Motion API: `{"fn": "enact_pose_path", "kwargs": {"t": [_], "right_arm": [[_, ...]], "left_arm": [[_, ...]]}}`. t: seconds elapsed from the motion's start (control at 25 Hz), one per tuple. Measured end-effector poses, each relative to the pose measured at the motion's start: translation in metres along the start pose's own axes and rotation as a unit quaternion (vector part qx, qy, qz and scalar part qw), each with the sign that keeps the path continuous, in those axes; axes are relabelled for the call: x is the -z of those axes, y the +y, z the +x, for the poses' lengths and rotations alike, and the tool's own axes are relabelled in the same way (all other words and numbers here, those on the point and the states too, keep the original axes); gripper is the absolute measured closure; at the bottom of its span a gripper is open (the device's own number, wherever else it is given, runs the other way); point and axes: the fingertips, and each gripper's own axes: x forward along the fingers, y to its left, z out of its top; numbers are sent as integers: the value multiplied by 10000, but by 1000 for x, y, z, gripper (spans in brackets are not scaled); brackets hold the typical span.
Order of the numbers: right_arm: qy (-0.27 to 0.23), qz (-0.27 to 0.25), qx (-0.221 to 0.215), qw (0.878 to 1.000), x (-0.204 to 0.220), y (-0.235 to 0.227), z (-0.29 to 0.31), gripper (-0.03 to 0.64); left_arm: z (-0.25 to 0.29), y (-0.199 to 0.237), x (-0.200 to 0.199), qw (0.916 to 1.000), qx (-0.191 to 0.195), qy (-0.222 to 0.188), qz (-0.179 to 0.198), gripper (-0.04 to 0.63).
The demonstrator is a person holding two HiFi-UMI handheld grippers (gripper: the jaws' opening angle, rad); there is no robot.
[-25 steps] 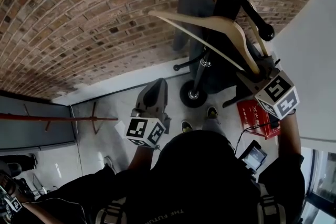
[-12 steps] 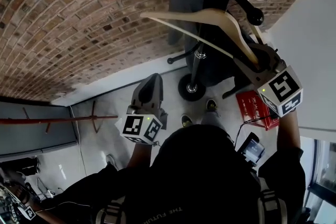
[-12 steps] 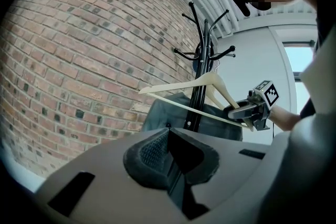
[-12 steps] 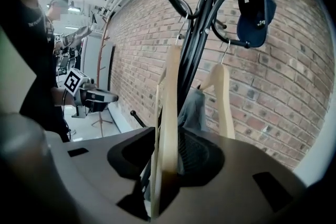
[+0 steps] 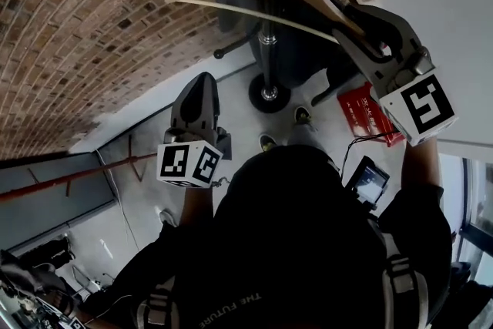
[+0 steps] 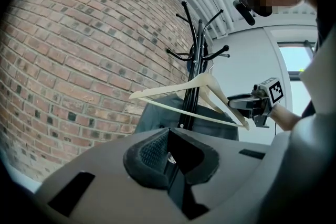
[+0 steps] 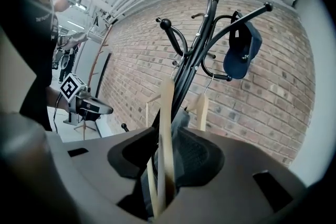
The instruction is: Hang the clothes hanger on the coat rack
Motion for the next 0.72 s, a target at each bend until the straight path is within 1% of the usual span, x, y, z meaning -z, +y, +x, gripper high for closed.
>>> {"fn": "enact_pose_path", "kwargs": {"t": [0.16, 0.28, 0.4, 0.56, 0.64, 0.72], "right_arm": [[-178, -48, 339, 9993, -5, -4, -16, 477], [-473, 68, 541, 9974, -10, -4, -27, 477], [-644, 241, 689, 9952, -5, 0, -32, 477], [-678, 428, 625, 9948, 5, 7, -30, 487], [-642, 537, 500, 9952, 11, 12, -29, 520], [-622, 710, 370, 9948, 16, 17, -27, 569]], "left_arm": [[6, -10, 0, 9999, 140, 3, 7, 575], [9, -16, -3, 9998, 180, -9, 17, 575], [11, -18, -1, 9998, 217, 7, 24, 575], [14, -16, -1, 9998, 220, 20, 19, 575], [15, -15, 0, 9998, 203, 45, 8, 575], [15, -14, 1, 9998, 183, 54, -5, 575]]}}
